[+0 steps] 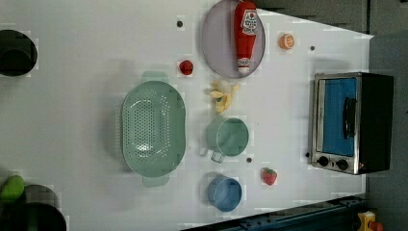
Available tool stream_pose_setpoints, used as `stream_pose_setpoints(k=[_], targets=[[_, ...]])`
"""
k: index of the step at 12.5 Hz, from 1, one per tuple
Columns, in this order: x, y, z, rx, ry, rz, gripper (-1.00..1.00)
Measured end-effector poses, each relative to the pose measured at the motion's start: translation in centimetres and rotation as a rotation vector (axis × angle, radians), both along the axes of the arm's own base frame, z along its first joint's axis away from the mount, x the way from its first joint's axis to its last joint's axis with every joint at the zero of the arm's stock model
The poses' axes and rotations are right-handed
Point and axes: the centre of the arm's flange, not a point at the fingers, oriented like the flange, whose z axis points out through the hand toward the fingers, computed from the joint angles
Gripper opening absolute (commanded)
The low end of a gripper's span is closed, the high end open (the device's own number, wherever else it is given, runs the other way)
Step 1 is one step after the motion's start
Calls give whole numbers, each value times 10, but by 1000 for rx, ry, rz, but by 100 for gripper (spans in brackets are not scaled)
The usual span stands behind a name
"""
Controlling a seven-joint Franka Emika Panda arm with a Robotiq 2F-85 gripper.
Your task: Flap open oven.
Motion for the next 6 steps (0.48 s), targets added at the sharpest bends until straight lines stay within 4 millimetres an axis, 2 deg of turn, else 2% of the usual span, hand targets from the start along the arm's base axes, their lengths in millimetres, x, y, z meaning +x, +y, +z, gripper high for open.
stream_pose_setpoints(k=[2,3,6], targets=[[7,0,-13,4,31,0,-56],[9,0,-20,0,45,0,-65],[11,0,-36,4,79,-3,-65]])
